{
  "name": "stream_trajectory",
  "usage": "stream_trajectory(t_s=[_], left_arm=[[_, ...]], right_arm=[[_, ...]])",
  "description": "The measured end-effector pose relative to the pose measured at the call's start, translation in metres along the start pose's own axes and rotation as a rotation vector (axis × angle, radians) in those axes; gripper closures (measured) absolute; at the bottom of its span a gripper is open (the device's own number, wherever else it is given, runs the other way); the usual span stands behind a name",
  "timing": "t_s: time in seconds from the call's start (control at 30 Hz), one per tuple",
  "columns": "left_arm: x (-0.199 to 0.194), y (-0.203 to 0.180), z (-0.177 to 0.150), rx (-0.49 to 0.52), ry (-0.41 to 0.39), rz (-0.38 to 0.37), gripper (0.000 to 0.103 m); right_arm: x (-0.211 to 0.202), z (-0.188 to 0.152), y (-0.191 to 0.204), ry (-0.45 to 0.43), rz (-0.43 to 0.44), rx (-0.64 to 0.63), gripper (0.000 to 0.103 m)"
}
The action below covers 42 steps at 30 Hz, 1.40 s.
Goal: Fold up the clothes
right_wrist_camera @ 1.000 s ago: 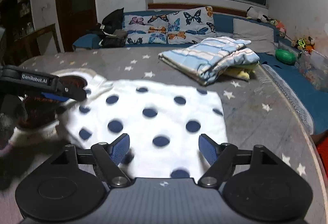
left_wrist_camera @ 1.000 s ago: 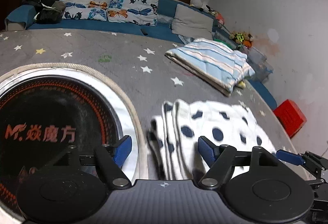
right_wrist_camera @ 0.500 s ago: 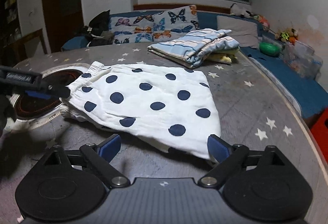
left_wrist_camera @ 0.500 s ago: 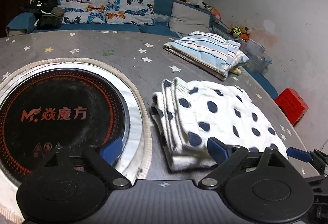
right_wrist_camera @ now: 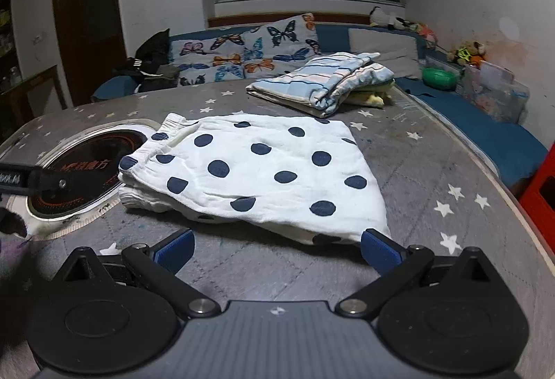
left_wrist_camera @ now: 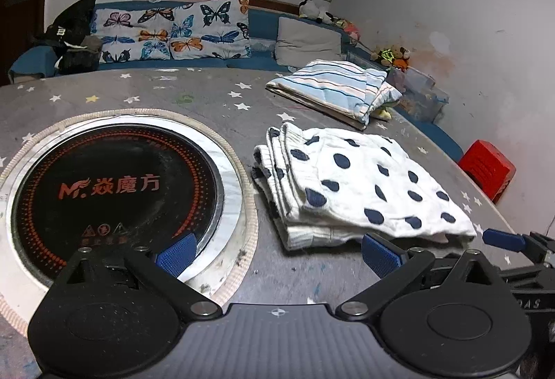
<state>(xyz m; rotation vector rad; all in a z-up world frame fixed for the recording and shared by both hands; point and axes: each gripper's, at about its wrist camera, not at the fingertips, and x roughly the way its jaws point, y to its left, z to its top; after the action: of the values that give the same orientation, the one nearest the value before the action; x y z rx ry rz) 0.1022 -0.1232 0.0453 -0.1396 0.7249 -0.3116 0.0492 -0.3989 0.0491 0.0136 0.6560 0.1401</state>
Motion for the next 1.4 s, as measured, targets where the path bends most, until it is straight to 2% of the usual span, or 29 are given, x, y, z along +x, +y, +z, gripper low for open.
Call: stream_trajectory(t_s=[0.37, 0.7, 0.83, 1.4], left_arm=[[-0.02, 0.001, -0.017, 0.015, -0.007, -0.041, 0.0], [-0.033, 0.005, -0.028, 0.005, -0.017, -0.034, 0.0], [-0.035, 0.005, -0.033, 0.024, -0.007, -0.01, 0.0], [-0.045, 0.001, -0.047, 0.073, -0.007, -0.006, 0.0]], right_arm=[[-0.011, -0.013, 0.022, 0.005, -0.024, 0.007, 0.0], [-0.023, -0.025, 0.033, -0.015, 0.0, 0.057, 0.0], [-0.024, -0.029, 0.036, -0.011, -0.023, 0.061, 0.0], [-0.03, -0.039, 0.047, 0.003, -0.053, 0.084, 0.0]])
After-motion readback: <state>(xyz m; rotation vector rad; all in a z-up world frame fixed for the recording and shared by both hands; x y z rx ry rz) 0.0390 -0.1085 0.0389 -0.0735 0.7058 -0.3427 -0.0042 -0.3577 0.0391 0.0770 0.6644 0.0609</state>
